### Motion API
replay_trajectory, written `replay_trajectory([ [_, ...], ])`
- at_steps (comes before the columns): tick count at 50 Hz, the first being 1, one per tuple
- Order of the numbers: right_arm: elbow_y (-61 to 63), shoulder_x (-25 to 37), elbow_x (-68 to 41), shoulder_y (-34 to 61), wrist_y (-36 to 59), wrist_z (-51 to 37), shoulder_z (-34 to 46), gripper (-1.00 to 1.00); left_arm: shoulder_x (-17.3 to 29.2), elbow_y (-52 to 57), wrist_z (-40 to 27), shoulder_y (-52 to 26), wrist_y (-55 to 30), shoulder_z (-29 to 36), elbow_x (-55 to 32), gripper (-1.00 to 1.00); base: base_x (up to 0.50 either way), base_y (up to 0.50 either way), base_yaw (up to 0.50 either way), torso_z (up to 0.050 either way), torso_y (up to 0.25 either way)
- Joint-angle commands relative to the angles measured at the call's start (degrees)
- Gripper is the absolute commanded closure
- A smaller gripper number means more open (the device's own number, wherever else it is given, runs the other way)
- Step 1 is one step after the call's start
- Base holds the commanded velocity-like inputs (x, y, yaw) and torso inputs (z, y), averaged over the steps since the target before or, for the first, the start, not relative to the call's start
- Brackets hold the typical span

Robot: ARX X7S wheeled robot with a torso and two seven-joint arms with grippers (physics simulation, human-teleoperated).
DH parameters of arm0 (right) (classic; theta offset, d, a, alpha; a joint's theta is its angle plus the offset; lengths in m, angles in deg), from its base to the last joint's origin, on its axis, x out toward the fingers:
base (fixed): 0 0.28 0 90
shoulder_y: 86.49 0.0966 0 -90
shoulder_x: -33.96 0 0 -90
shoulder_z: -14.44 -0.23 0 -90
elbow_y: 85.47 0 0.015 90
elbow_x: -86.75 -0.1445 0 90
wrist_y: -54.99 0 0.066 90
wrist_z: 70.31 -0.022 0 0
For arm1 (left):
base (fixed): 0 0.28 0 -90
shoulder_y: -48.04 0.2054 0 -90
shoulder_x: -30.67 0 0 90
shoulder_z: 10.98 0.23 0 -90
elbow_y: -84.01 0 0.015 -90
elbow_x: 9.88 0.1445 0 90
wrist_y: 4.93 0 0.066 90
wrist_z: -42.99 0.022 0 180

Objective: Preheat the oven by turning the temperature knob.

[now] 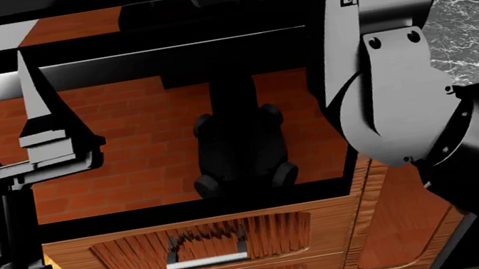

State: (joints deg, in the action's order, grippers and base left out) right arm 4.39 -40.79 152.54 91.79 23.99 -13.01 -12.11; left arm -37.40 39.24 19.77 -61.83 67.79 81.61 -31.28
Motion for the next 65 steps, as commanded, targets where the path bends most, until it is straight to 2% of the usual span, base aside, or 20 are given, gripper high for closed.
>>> replay_trajectory([
  [1, -0.6, -1.1, -0.4, 0.1, -0.4, -0.4, 0.1, -1.00, 0.2, 0.3, -0.4, -0.1, -0.2, -0.1, -0.5, -1.00, 0.00, 0.00, 0.00, 0.000, 0.000],
  [43, -5.9, -2.0, -3.7, -1.3, -2.6, -7.3, -2.4, -1.00, 0.9, 0.1, -0.8, 0.1, 0.4, 0.2, -1.1, -1.00, 0.00, 0.00, 0.00, 0.000, 0.000],
  [65, -3.0, -1.5, -4.5, -3.4, -2.9, -5.7, -1.7, -1.00, 1.3, 0.0, -1.3, -0.1, 0.4, 0.5, -1.1, -1.00, 0.00, 0.00, 0.00, 0.000, 0.000],
])
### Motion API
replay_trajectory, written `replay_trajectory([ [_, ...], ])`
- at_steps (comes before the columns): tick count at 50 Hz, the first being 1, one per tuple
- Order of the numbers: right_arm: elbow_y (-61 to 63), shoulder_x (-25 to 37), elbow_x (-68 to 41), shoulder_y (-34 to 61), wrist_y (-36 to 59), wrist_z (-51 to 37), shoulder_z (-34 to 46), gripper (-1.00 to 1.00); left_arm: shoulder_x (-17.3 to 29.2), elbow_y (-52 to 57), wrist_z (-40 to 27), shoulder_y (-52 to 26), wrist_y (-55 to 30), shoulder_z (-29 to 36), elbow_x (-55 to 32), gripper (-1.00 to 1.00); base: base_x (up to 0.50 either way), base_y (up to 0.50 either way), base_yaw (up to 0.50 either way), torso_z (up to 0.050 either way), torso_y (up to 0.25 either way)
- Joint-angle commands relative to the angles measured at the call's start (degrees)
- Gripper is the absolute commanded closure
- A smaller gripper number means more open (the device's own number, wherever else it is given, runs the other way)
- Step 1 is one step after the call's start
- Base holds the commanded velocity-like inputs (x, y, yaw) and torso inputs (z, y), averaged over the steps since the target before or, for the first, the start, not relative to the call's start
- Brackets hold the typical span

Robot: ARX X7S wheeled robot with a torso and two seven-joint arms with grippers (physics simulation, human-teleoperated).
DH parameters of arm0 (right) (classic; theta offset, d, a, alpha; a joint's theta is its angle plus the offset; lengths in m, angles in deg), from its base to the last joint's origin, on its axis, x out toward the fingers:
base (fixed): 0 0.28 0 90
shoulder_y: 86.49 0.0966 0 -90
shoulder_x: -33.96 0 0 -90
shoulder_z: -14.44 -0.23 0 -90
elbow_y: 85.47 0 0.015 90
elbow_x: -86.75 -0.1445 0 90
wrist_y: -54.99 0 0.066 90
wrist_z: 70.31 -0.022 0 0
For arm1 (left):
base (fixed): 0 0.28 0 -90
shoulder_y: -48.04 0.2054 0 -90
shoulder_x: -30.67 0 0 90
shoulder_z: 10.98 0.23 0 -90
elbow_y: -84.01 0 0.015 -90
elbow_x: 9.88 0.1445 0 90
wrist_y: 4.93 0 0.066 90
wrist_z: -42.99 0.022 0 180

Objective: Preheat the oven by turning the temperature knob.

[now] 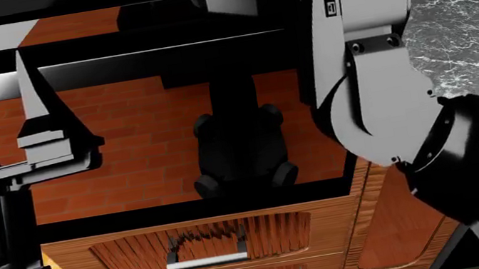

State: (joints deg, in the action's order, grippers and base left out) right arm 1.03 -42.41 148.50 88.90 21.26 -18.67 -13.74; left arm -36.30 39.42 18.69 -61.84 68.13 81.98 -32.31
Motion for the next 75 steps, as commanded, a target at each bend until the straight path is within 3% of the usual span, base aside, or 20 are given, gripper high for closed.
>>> replay_trajectory([
  [1, 0.3, 0.2, -0.5, -0.6, -0.2, -0.1, -0.2, -1.00, 0.1, -0.1, -0.2, -0.1, 0.1, 0.2, 0.1, -1.00, 0.00, 0.00, 0.00, 0.000, 0.000],
  [48, -1.5, 1.7, -0.4, 0.5, -0.5, -0.4, -0.7, -1.00, 0.7, -0.6, -0.7, 0.0, 0.8, 1.0, -0.2, -1.00, 0.00, 0.00, 0.00, 0.000, 0.000],
  [49, -1.7, 1.6, -0.3, 0.6, -0.6, -0.8, -0.6, 1.00, 0.7, -0.6, -0.7, 0.0, 0.8, 1.0, -0.1, -1.00, 0.00, 0.00, 0.00, 0.000, 0.000],
  [75, -0.7, 2.0, -0.7, 0.6, -2.0, -1.9, -0.7, 1.00, 1.1, -0.5, -1.0, -0.1, 0.7, 1.6, -0.2, -1.00, 0.00, 0.00, 0.00, 0.000, 0.000],
])
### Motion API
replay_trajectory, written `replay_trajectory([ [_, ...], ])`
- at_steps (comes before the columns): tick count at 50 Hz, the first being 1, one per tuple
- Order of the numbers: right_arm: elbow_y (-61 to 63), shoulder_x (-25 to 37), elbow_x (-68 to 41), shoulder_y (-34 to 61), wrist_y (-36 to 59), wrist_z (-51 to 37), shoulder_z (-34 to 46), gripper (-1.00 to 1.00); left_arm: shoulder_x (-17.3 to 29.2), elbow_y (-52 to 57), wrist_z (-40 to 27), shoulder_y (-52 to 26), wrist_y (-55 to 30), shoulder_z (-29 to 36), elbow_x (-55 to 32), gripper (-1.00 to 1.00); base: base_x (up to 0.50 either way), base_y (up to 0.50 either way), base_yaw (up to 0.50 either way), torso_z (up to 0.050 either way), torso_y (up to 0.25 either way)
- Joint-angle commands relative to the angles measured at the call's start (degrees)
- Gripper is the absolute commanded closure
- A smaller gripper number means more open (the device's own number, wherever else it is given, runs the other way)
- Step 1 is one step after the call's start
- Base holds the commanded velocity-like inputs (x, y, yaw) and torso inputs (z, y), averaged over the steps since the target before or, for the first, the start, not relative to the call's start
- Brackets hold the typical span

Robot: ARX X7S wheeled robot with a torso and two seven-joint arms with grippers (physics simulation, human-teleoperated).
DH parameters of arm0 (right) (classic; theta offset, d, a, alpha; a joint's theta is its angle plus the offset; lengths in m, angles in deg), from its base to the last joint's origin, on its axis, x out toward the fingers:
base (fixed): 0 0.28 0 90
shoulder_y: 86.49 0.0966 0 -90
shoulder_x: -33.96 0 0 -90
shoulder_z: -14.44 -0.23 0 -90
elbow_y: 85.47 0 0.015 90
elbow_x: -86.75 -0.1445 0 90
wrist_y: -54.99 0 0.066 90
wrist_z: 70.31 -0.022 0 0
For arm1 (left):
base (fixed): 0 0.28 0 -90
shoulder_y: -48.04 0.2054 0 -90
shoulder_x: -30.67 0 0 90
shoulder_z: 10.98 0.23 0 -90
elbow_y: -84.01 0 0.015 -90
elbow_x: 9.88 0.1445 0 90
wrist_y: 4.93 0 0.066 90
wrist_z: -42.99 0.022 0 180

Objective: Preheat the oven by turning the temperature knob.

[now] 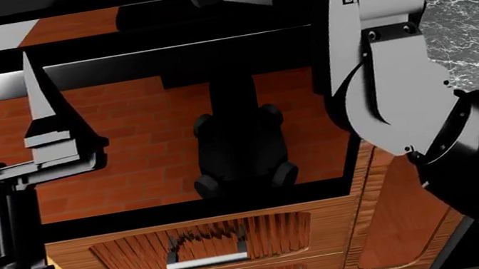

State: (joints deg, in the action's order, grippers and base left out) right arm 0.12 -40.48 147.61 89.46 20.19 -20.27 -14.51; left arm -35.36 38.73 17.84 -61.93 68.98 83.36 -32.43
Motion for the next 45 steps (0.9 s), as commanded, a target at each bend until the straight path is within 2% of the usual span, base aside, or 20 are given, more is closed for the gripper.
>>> replay_trajectory([
  [1, 0.2, 0.0, 0.2, 0.1, -0.9, -0.4, 0.0, 1.00, 0.2, 0.2, -0.2, 0.0, -0.1, 0.2, -0.1, -1.00, 0.00, 0.00, 0.00, 0.000, 0.000],
  [29, -3.9, -2.2, -1.6, 1.4, -3.0, -4.8, -1.0, 1.00, 0.6, 0.1, -0.6, -0.1, 0.1, 0.2, -0.6, -1.00, 0.00, 0.00, 0.00, 0.000, -0.001],
  [45, -1.2, -5.1, -3.6, -0.1, 3.2, -5.5, -7.4, 1.00, 0.9, 0.2, -0.9, -0.2, 0.1, 0.1, -0.8, -1.00, 0.00, 0.00, 0.00, 0.000, 0.000],
])
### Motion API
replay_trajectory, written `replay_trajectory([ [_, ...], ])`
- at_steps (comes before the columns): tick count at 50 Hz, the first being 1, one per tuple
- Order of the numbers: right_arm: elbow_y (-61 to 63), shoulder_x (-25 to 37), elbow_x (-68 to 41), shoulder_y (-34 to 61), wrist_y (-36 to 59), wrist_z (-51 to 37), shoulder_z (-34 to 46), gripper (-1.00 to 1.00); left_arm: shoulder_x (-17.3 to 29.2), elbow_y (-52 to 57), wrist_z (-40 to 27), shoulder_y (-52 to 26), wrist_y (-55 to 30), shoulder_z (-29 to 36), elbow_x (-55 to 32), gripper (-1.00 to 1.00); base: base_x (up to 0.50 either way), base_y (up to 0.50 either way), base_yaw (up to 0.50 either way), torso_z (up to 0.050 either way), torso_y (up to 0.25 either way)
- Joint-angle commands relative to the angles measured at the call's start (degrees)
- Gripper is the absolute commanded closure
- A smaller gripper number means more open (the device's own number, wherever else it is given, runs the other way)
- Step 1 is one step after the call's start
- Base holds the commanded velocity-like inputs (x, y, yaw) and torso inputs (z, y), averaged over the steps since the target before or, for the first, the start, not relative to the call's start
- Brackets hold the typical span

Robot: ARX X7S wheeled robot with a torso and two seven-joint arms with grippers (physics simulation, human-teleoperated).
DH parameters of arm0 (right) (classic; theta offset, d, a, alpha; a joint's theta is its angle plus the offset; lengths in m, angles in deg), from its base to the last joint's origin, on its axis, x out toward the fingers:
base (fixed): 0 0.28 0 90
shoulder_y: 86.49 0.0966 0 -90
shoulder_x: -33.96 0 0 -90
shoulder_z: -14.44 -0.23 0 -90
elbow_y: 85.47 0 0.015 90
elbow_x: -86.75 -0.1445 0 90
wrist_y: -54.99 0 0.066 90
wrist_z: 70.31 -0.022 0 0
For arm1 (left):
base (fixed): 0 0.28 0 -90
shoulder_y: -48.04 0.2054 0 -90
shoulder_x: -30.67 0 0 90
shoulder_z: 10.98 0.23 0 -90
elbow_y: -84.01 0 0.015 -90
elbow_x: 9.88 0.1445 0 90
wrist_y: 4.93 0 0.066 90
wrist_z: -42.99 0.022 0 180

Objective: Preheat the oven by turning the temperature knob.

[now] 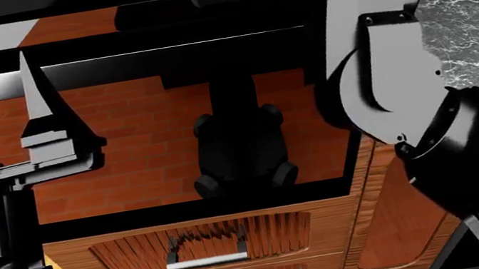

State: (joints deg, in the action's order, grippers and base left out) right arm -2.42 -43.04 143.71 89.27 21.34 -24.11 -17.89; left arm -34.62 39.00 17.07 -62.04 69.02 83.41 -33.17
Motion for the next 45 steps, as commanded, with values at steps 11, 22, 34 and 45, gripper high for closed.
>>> replay_trajectory([
  [11, -0.3, -4.9, -2.5, 0.6, 2.4, -4.7, -7.8, 1.00, 0.4, 0.0, -0.3, -0.1, 0.1, -0.1, -0.4, -1.00, 0.00, 0.00, 0.00, 0.000, 0.000],
  [22, -2.0, -6.2, -4.1, 0.6, 2.8, -7.0, -10.2, 1.00, 0.5, 0.1, -0.6, -0.2, 0.0, 0.0, -0.5, -1.00, 0.00, 0.00, 0.00, 0.000, 0.000],
  [34, -5.8, -9.6, -6.6, 0.9, 8.1, -6.4, -13.6, 1.00, 0.5, -0.3, -0.7, -0.3, 0.4, 0.1, -0.5, -1.00, 0.00, 0.00, 0.00, 0.001, 0.000],
  [45, -6.1, -11.0, -8.5, 1.5, 10.9, -7.3, -16.1, 1.00, 0.8, -0.1, -0.8, -0.1, 0.6, -0.3, -0.8, -1.00, 0.01, 0.00, 0.00, 0.001, -0.002],
])
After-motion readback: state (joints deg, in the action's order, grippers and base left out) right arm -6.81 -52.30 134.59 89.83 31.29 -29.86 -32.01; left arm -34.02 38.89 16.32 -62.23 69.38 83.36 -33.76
